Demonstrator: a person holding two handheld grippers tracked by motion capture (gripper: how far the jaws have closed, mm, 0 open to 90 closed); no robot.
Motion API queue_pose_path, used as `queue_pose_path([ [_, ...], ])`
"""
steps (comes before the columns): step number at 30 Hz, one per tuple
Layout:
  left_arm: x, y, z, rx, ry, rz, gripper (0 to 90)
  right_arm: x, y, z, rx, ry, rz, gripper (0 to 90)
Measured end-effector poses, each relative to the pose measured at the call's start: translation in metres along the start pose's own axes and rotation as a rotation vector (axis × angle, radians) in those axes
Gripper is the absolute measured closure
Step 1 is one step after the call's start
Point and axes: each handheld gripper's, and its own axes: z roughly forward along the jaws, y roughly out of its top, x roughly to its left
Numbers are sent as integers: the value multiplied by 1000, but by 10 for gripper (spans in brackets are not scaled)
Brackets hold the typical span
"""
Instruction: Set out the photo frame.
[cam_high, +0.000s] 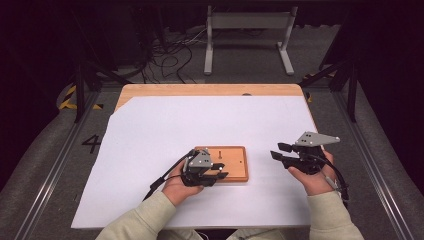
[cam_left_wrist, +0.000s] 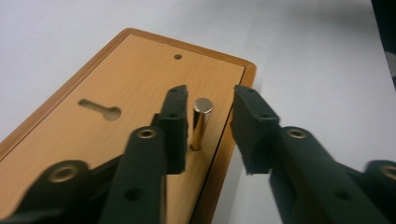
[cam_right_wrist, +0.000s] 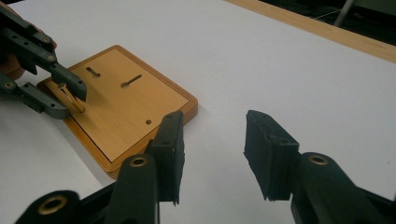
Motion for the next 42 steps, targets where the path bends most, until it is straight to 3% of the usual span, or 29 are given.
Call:
queue_pose_path([
  [2, 1, 1, 0, 15, 12, 11, 744, 0, 0, 0, 2, 2, -3, 581],
  [4, 7, 2, 0, 14, 2, -21, 826, 1, 0, 0, 1, 2, -3, 581],
  [6, 8, 1, 1, 7, -3, -29, 831, 1, 0, -1, -2, 2, -4, 582],
  [11, 7, 1, 1, 6, 13, 7, 835, 1, -1, -1, 1, 5, -2, 589],
  [16, 7, 3, 1, 22, 10, 3, 836, 2, 0, 0, 5, 8, -5, 589],
  [21, 11, 4, 0, 34, -24, -25, 834, 2, 0, 0, 3, 10, -7, 595],
  [30, 5, 3, 1, 31, 18, 81, 837, 2, 0, -1, 4, 7, -12, 593],
  [31, 2, 3, 0, 39, 37, 114, 837, 2, 0, 0, 2, 9, -12, 593],
  [34, -1, 3, 0, 44, 55, 145, 836, 3, 0, 0, 4, 9, -15, 592],
  [38, -8, 4, -1, 61, 90, 230, 835, 4, 0, 1, 4, 7, -21, 579],
  [42, -13, 3, -2, 60, 112, 284, 834, 5, 0, 3, 10, 9, -29, 579],
])
